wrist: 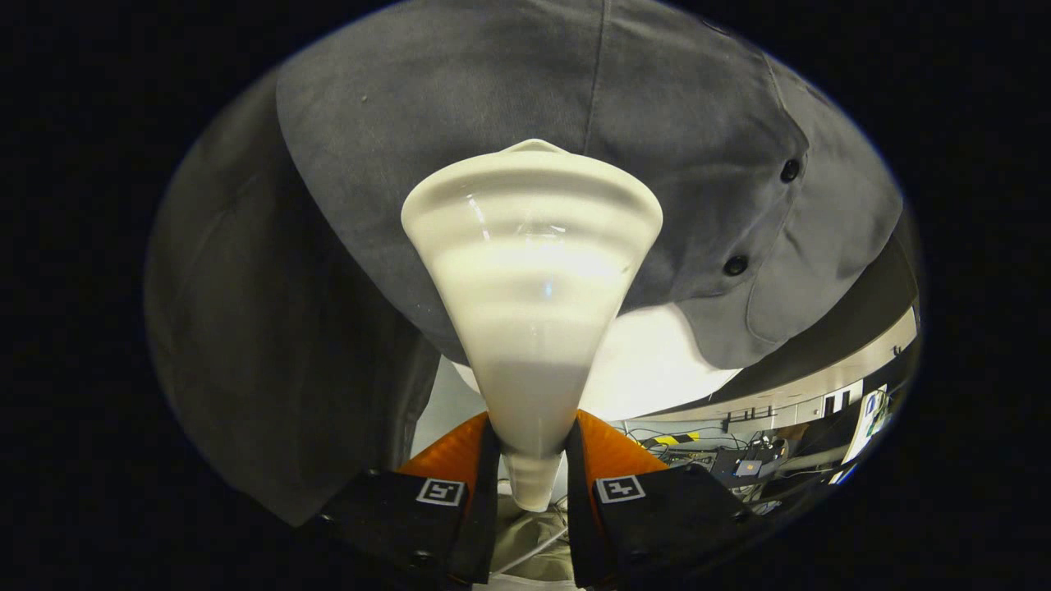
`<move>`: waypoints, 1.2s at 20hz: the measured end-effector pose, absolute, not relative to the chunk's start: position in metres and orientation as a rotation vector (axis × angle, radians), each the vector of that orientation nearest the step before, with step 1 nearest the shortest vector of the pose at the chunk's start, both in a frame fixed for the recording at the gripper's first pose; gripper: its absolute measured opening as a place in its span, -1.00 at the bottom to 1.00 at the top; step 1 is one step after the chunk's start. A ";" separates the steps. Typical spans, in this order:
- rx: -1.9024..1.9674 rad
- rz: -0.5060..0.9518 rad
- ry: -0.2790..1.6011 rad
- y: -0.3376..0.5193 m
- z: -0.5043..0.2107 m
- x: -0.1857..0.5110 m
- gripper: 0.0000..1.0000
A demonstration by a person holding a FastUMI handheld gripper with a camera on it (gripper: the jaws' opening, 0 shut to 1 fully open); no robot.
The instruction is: Iron the clothes twice with a garment steamer, once on the left side and once on the right side.
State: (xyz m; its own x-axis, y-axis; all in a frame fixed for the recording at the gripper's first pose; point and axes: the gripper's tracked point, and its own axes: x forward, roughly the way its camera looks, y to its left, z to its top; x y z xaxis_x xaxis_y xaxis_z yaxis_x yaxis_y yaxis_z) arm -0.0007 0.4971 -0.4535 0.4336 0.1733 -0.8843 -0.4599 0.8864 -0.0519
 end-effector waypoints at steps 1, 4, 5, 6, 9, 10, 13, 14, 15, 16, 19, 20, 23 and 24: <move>-0.305 0.404 1.060 0.496 -0.458 -0.002 -0.12; -0.296 0.410 1.078 0.493 -0.468 -0.007 -0.12; -0.297 0.410 1.086 0.492 -0.469 -0.008 -0.12; -0.295 0.412 1.090 0.491 -0.470 -0.010 -0.12; -0.289 0.429 1.095 0.490 -0.463 -0.011 -0.12; -0.287 0.437 1.093 0.489 -0.460 -0.013 -0.11; -0.286 0.461 1.075 0.484 -0.440 -0.018 -0.11; -0.287 0.475 1.065 0.483 -0.432 -0.021 -0.12; -0.288 0.488 1.057 0.479 -0.422 -0.022 -0.12; -0.287 0.500 1.049 0.474 -0.416 -0.022 -0.11; -0.276 0.523 1.018 0.452 -0.394 -0.027 -0.11; -0.271 0.529 1.007 0.448 -0.388 -0.028 -0.11; -0.243 0.527 0.962 0.431 -0.363 -0.022 -0.12; -0.233 0.526 0.946 0.426 -0.351 -0.022 -0.12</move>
